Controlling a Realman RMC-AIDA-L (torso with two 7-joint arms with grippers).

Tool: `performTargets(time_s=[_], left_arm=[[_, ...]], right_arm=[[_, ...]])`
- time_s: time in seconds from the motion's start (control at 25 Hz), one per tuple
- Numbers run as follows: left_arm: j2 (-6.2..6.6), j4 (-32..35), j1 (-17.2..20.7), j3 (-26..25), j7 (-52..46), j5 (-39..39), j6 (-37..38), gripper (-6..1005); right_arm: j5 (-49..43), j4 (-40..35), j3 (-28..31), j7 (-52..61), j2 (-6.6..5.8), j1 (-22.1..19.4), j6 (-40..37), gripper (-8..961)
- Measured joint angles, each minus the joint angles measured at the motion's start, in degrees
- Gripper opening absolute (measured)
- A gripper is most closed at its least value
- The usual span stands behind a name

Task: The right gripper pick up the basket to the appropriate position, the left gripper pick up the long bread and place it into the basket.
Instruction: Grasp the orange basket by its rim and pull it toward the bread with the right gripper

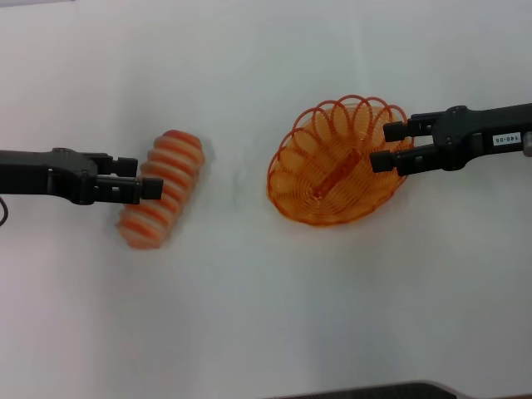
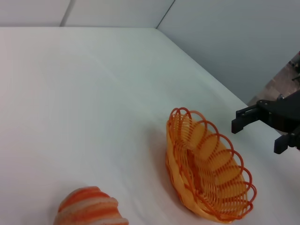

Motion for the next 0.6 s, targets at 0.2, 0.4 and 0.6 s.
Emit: performTargets(time_s=[0.2,0.4,0.6], left_arm=[[0.00,0.0,0.0,0.0,0.0,0.0,0.1,843],[0.00,0.0,0.0,0.0,0.0,0.0,0.2,843],[0.00,0.0,-0.1,0.0,0.0,0.0,0.1,843]], right_arm=[[0.0,0.0,0.0,0.2,0.01,0.0,-0.2,860],[0.0,0.0,-0.1,0.2,0.01,0.2,-0.3,861],[0.0,0.0,-0.1,0.2,0.02,0.2,-0.1,860]])
